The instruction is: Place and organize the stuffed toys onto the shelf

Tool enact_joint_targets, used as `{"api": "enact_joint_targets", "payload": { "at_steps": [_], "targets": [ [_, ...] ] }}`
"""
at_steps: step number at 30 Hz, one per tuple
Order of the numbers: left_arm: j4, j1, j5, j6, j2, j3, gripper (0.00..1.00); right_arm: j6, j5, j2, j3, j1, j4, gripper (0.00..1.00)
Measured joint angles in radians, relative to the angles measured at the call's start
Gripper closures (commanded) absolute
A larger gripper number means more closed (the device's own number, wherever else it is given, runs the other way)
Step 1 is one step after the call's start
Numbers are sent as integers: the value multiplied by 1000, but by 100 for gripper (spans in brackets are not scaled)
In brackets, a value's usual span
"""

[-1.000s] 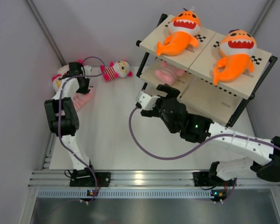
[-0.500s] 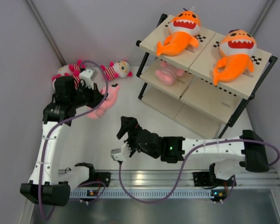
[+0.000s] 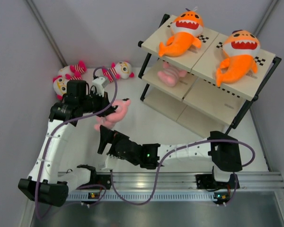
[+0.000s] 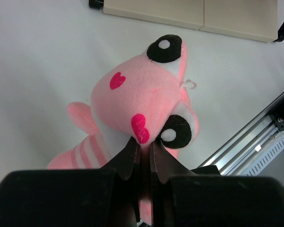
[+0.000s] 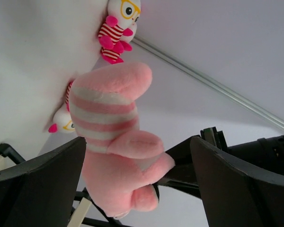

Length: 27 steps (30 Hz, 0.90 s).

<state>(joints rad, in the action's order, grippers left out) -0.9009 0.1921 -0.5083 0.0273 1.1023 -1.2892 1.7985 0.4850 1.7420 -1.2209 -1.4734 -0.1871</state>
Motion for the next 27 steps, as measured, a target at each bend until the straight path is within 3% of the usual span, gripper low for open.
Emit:
{"api": "enact_joint_targets", "payload": {
  "at_steps": [13,17,22,23,27],
  "targets": [
    [0,3,13,1,0,-5,100,57,-9,159,-175,27,32,11],
    [1,3,27,2,0,-5,100,33,0,189,-203,50,55,52],
    [3,4,31,10,0,-23,100,-17,36,200,-209,62,104,84],
    [3,4,32,13,0,-26,100,-34,42,200,-214,62,116,100],
    [3,4,34,23,0,-31,100,-134,48,192,-235,61,154,100]
  ]
}}
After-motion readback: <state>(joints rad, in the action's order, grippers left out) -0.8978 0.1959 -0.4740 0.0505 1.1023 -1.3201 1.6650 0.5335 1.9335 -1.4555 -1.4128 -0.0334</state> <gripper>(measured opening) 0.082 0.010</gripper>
